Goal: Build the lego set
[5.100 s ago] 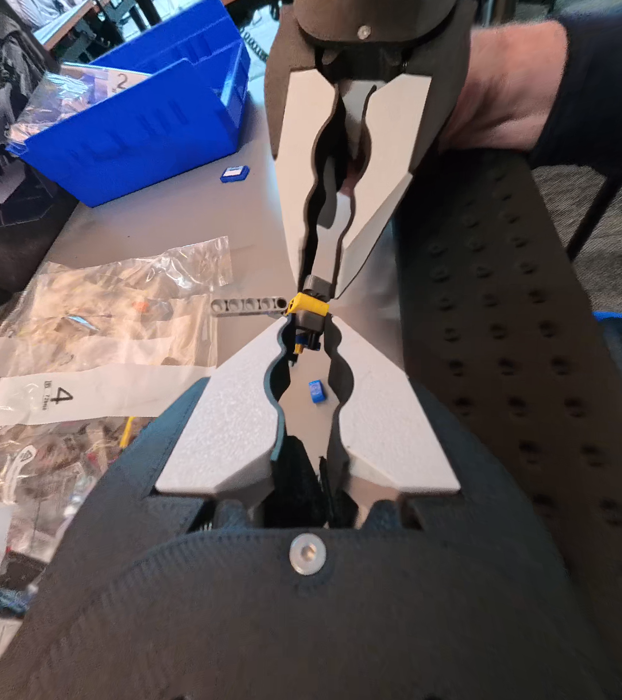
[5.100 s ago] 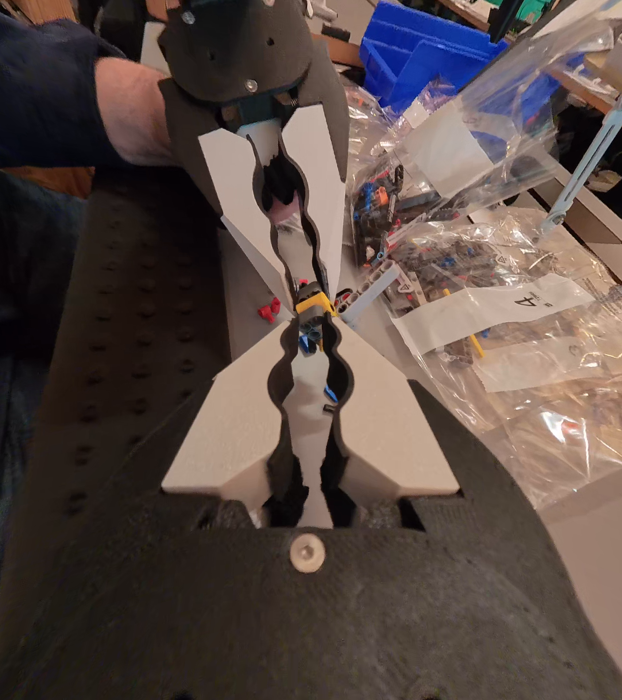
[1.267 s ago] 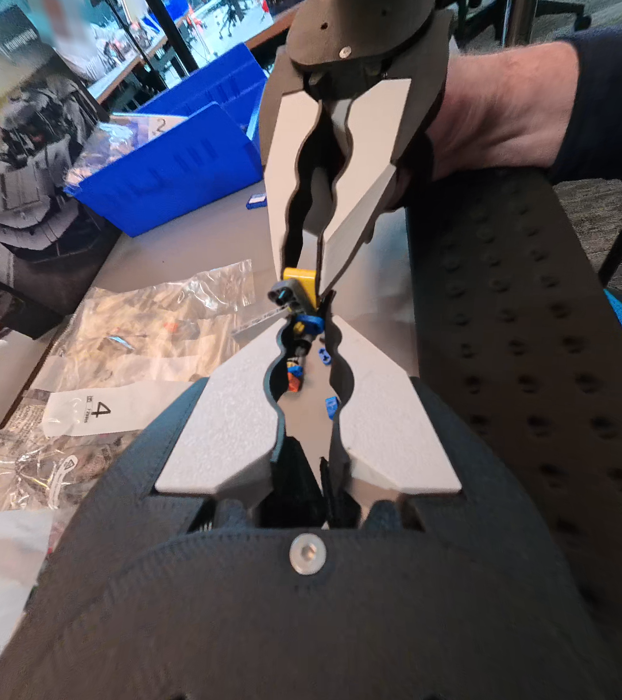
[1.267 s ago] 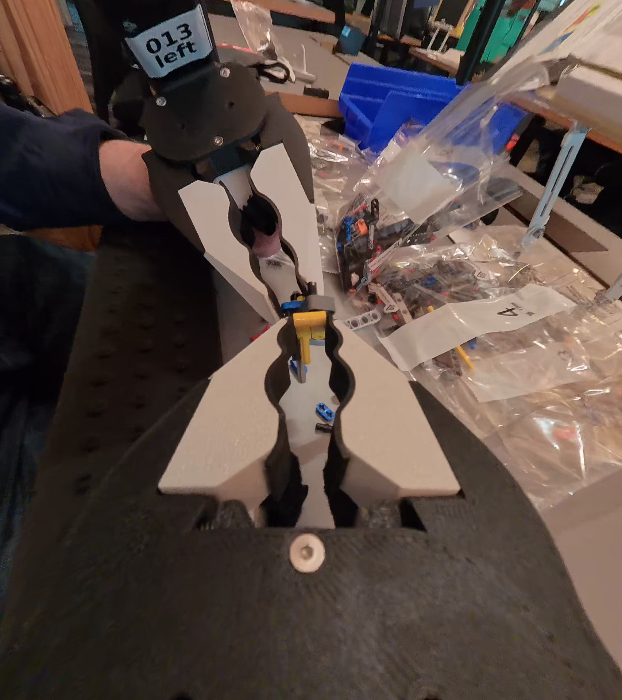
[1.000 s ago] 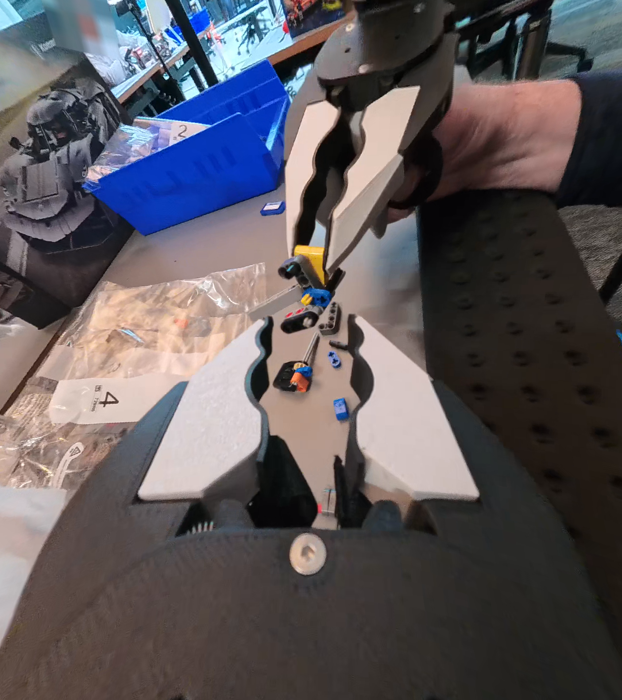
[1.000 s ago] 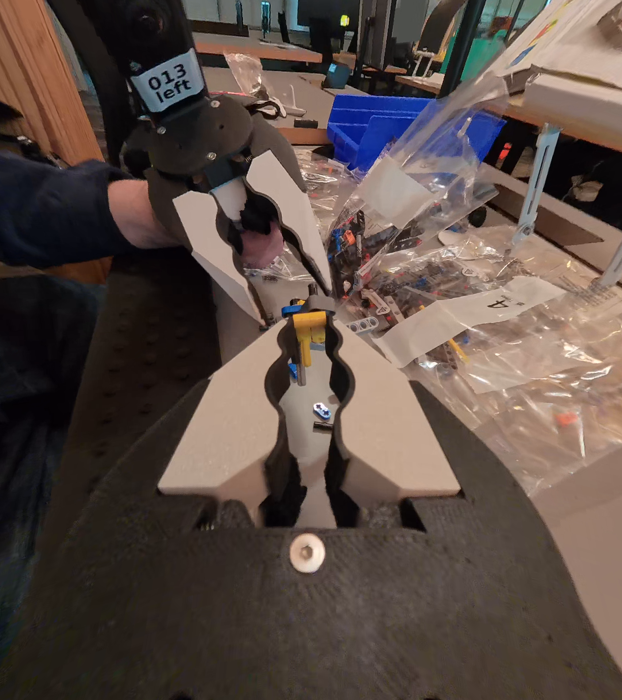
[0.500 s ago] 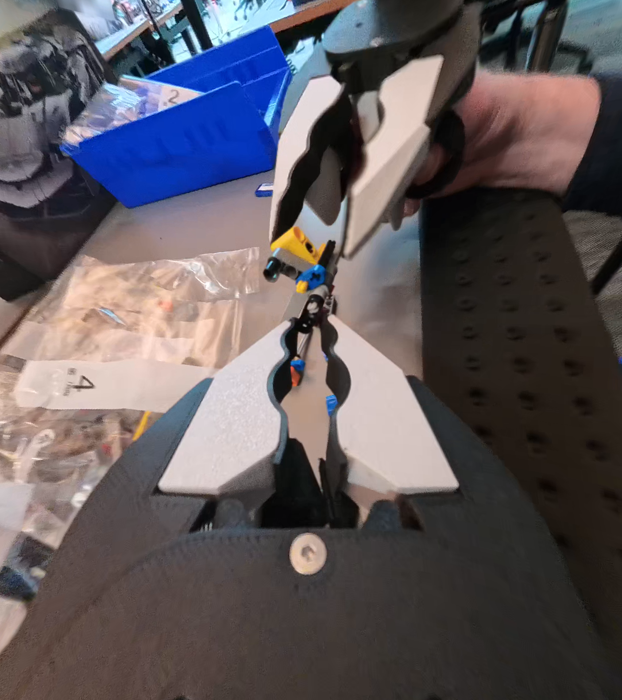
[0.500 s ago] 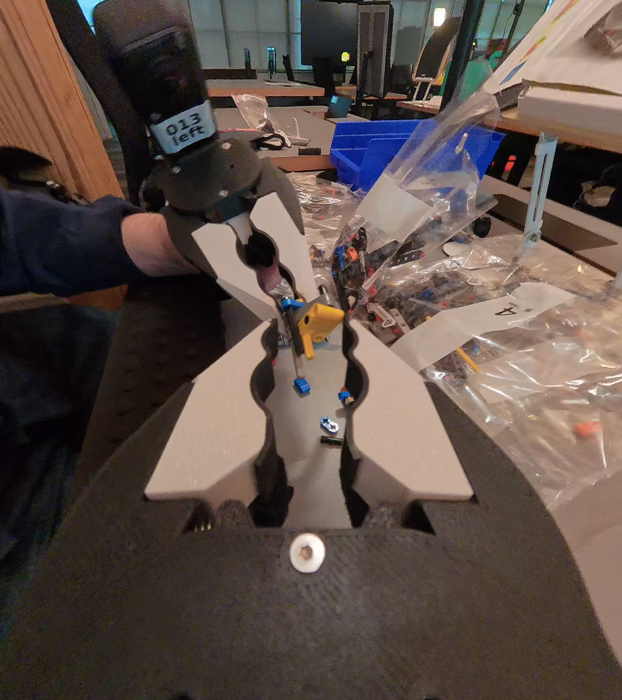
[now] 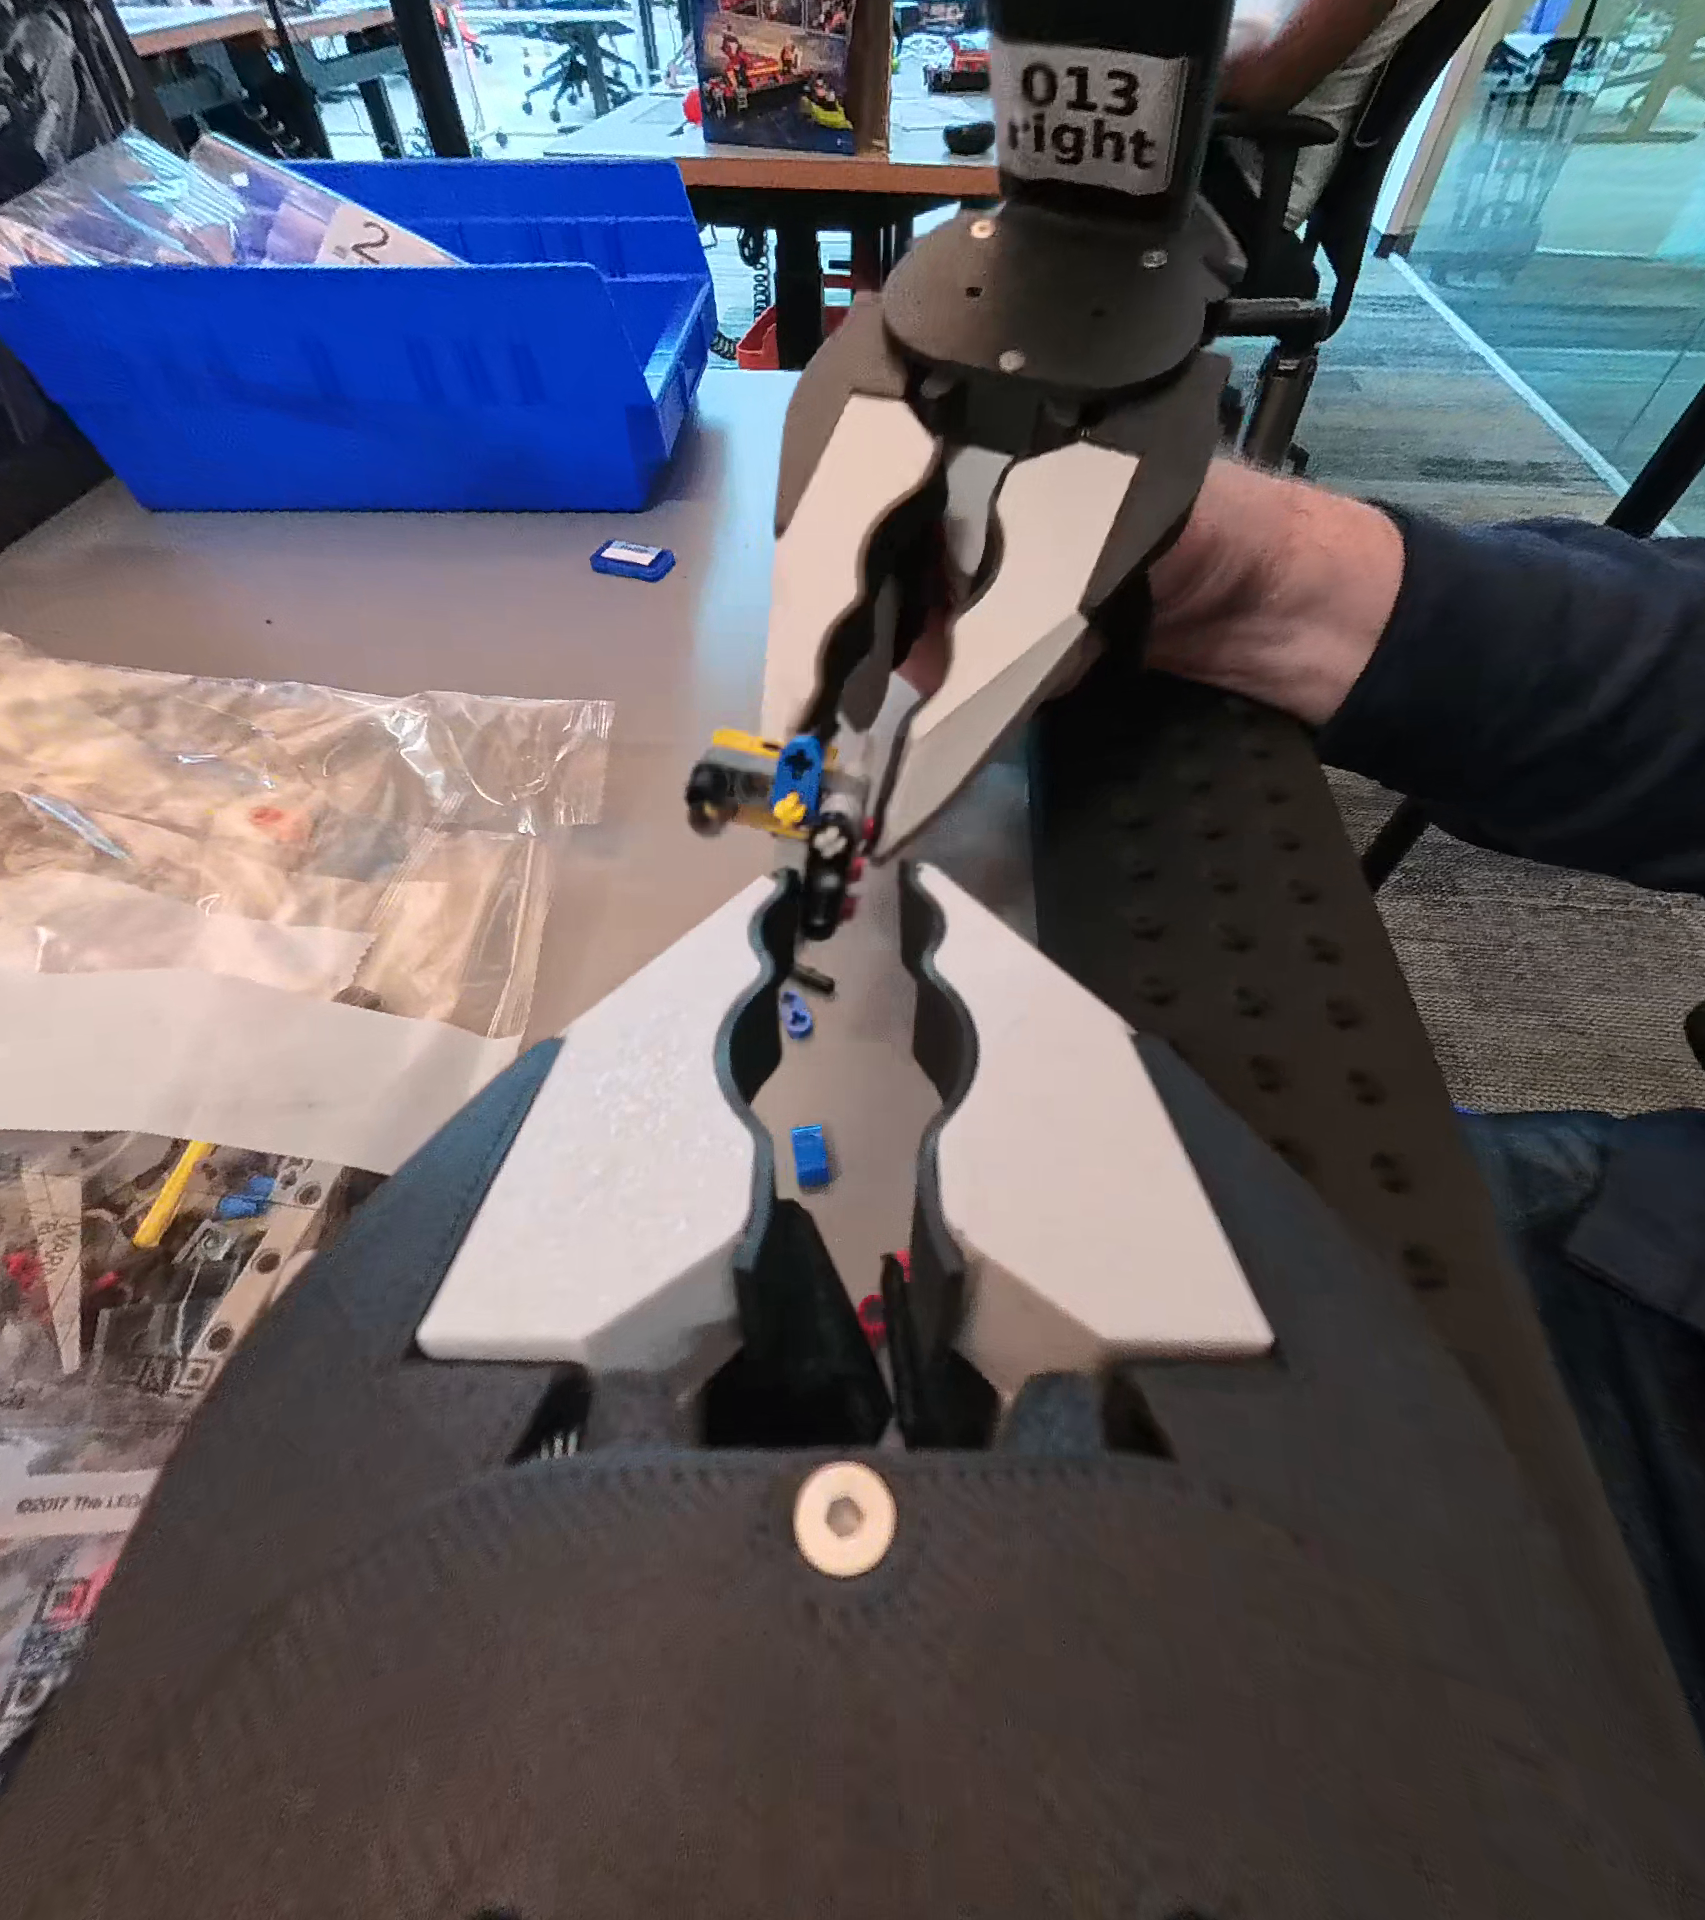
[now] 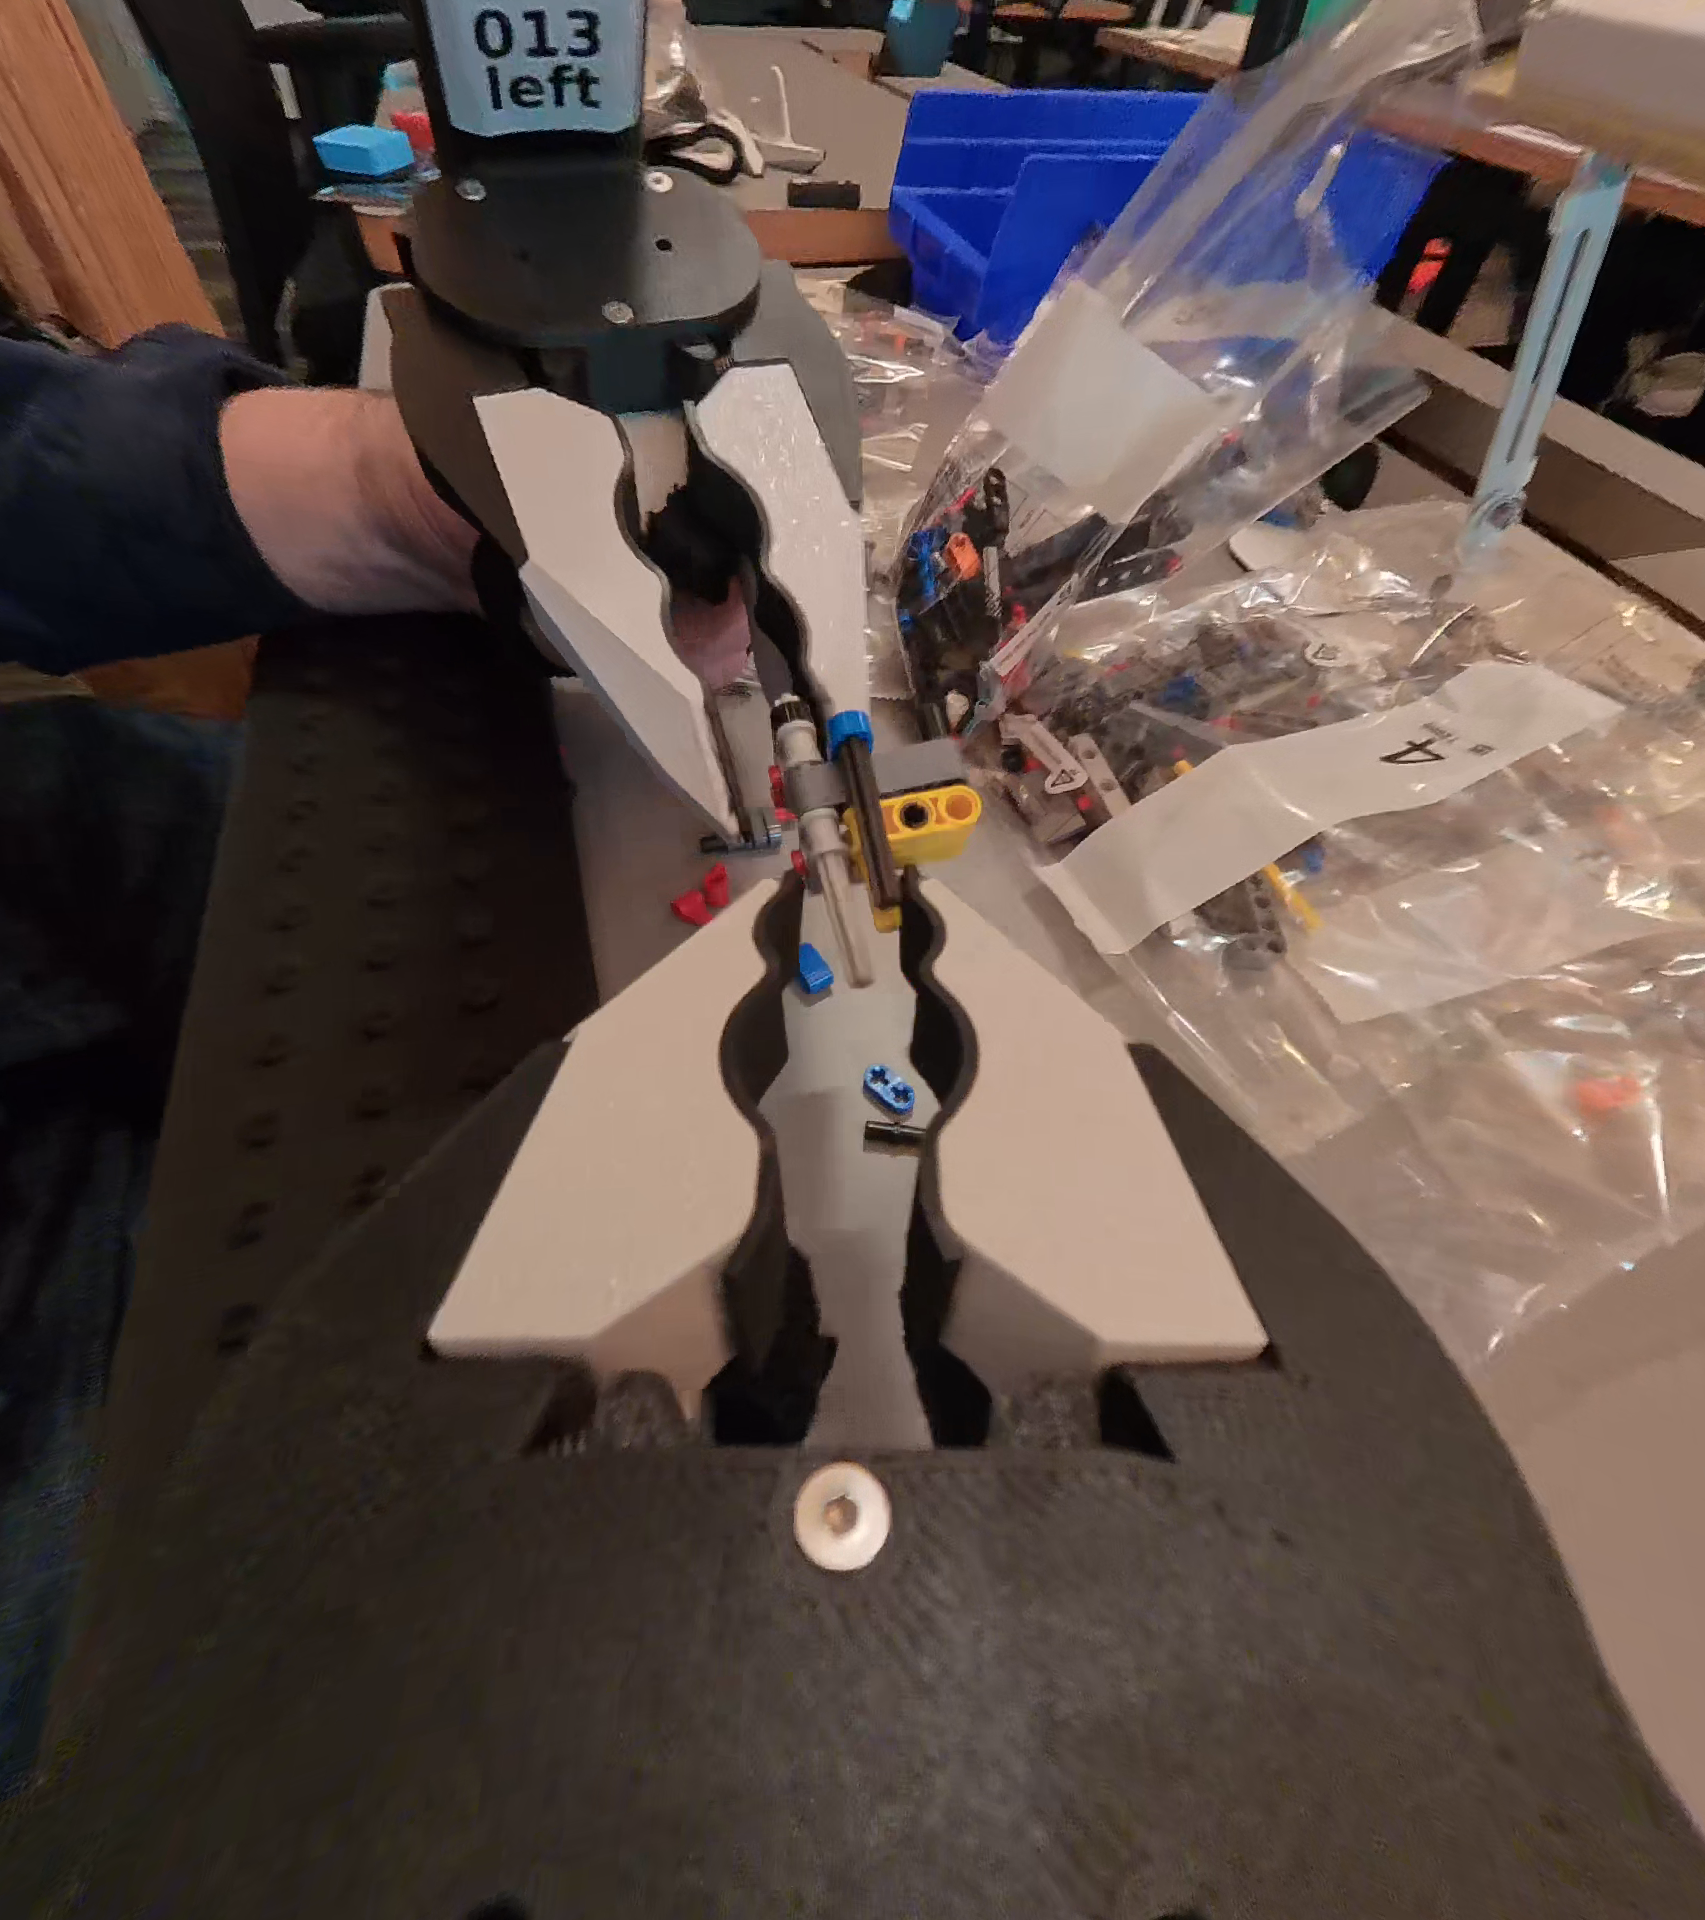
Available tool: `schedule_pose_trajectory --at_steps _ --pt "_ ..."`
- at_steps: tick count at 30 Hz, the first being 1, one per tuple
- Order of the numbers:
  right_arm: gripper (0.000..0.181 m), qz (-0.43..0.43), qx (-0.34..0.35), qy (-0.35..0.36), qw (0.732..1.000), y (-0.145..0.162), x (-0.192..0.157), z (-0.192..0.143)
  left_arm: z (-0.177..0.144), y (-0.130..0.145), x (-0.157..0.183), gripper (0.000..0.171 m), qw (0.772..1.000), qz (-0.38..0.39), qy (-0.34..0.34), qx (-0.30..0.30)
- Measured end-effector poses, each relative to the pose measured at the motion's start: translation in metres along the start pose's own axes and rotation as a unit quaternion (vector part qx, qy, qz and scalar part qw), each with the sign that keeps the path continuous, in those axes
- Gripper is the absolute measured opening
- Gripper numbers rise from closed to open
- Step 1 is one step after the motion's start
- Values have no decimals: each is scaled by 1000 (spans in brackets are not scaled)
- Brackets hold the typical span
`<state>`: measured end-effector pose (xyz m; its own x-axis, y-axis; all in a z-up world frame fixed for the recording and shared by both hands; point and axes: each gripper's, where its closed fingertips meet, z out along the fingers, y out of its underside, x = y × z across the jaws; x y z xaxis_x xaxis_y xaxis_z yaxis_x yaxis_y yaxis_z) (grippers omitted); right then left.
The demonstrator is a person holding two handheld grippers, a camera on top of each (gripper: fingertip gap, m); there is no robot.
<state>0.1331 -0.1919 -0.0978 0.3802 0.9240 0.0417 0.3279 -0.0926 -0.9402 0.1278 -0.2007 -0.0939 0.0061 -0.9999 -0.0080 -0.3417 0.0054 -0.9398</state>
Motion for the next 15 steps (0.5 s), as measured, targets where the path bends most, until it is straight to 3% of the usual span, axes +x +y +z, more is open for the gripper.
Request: schedule_pose_trajectory --at_steps 3,15 --pt "11 -2 -6 -8 1000 2 -3 2 1 4 -3 12 1000 8 -12 -14" --pt "9 7 22 -15 1000 -6 -4 -4 -2 -3 -2 11 1000 -14 3 10"
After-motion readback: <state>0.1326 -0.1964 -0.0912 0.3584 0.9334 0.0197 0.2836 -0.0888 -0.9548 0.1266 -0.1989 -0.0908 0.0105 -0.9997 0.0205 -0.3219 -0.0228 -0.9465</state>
